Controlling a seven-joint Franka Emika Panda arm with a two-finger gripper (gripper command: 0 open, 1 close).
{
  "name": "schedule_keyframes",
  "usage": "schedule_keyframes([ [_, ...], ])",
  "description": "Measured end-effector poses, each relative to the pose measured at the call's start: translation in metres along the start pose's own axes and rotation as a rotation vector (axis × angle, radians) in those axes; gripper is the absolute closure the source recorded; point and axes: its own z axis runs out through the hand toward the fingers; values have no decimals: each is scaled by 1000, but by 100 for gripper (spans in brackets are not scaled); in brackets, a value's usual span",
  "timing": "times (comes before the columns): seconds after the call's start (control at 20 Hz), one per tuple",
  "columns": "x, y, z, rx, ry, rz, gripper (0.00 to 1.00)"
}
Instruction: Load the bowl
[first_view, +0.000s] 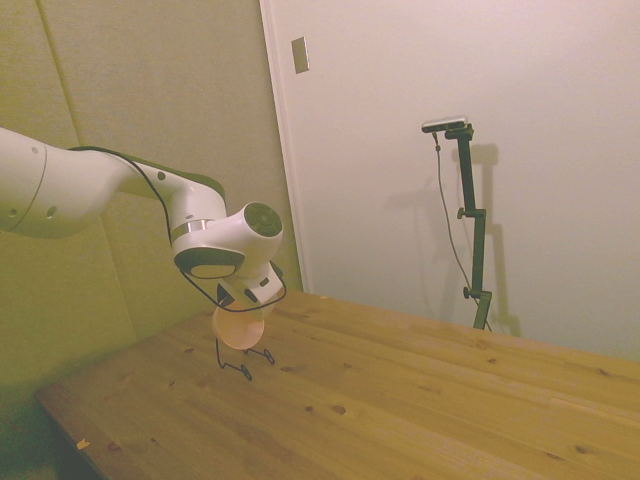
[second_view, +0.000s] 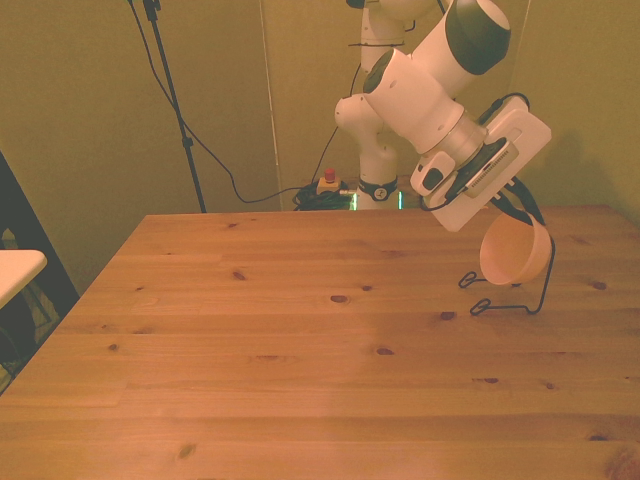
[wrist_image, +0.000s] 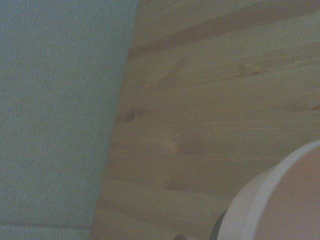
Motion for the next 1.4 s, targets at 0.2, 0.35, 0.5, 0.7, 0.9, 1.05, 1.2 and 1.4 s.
schedule_keyframes([
  [0.2, 5, 6, 8, 11, -13, -1, 100],
  [0.35, 8, 10, 13, 22, -20, 0, 100],
  [0.5, 11, 14, 18, 26, -26, 3, 100],
  [0.7, 13, 19, 24, 21, -34, 5, 100],
  [0.9, 14, 21, 28, 16, -35, 8, 0],
  [1.05, 14, 22, 30, 14, -38, 10, 0],
  [1.2, 14, 22, 30, 14, -38, 11, 0],
  [1.4, 14, 22, 30, 14, -39, 11, 0],
])
